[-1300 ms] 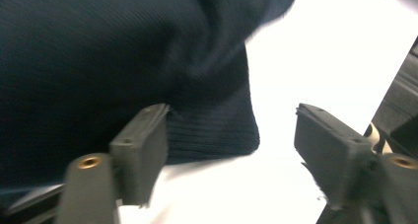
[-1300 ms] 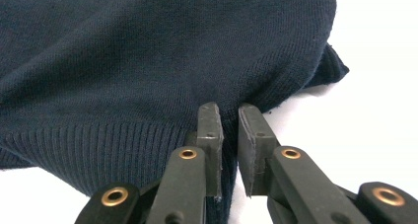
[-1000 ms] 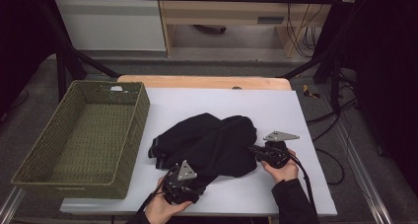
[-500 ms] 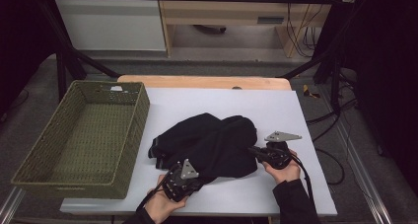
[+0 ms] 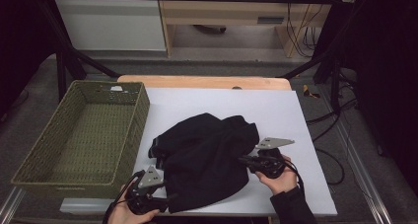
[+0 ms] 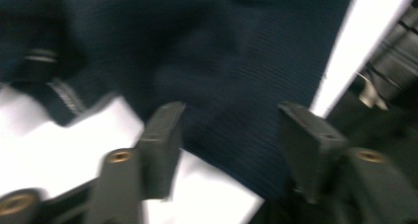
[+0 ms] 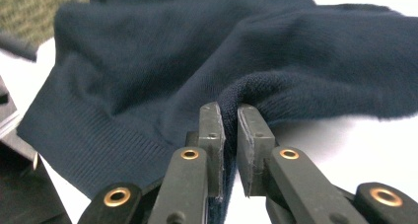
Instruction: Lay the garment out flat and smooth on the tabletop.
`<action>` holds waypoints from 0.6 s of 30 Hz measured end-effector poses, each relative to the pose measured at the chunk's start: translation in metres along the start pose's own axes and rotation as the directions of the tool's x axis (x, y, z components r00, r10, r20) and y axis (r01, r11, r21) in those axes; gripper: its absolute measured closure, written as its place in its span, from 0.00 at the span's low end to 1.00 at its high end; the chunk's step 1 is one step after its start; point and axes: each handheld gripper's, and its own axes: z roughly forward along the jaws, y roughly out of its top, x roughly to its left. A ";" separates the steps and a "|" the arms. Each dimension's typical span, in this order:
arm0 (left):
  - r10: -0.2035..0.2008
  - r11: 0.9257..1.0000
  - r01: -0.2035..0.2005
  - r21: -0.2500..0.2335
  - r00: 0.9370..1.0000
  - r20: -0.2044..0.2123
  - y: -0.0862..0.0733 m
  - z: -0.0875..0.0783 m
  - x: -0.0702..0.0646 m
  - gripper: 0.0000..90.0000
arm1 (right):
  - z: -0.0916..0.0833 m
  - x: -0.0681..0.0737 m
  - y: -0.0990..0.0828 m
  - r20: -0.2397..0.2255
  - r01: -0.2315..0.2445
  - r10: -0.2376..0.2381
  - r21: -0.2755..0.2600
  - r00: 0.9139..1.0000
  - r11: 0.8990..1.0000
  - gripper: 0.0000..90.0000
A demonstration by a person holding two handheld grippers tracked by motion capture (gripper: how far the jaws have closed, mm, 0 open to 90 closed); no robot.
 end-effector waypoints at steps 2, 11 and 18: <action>-0.052 0.999 0.051 -0.010 0.998 -0.022 -0.005 0.009 0.007 0.38 | 0.014 0.002 0.000 0.001 0.010 -0.010 0.035 1.000 0.999 0.91; -0.128 0.990 0.128 -0.061 0.992 -0.002 -0.010 0.037 0.021 0.48 | 0.063 0.015 -0.012 -0.010 0.059 -0.059 0.083 0.998 0.995 0.74; -0.124 0.989 0.125 -0.077 0.992 0.011 -0.009 0.041 0.023 0.72 | 0.027 0.011 -0.021 -0.060 0.030 -0.032 -0.025 0.998 0.999 0.61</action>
